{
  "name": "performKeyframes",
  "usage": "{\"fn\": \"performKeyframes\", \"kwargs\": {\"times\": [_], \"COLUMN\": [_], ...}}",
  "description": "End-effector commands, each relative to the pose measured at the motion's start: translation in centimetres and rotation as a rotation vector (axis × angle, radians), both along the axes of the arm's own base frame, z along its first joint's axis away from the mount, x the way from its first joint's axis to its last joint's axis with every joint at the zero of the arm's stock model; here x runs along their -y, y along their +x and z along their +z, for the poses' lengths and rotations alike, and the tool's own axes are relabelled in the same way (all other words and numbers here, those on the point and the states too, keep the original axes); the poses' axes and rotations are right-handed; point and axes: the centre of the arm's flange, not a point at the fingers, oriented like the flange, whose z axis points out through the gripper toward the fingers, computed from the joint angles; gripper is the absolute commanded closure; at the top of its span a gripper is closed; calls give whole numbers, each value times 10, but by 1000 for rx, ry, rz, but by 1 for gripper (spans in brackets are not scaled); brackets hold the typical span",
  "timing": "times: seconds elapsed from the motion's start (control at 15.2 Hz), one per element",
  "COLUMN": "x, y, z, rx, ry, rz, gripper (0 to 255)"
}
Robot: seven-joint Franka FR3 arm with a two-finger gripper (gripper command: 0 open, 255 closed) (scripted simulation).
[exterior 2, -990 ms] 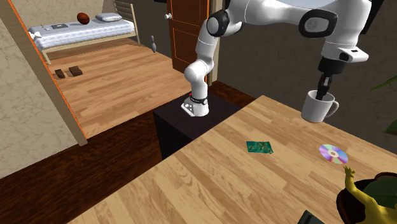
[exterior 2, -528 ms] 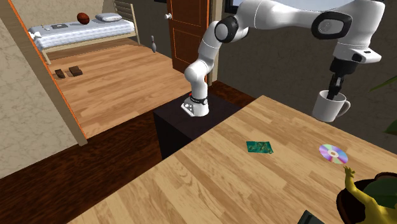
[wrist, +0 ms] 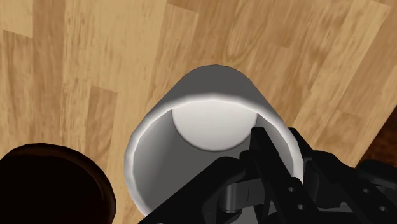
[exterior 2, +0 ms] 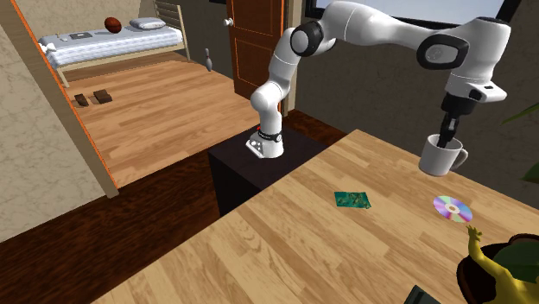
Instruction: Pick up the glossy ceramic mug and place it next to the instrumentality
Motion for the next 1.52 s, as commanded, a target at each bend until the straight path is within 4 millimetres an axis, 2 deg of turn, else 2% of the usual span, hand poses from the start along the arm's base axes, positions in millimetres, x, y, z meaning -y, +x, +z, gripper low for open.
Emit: {"fn": "performKeyframes", "kwargs": {"times": [0.0,1.12,1.19,1.45], "x": [0,0,0,0], "y": [0,0,0,0], "z": [-10,-100,-110,-110], "rx": [1,1,1,1], "ry": [0,0,0,0], "rz": [0,0,0,0], "gripper": [255,255,255,255]}}
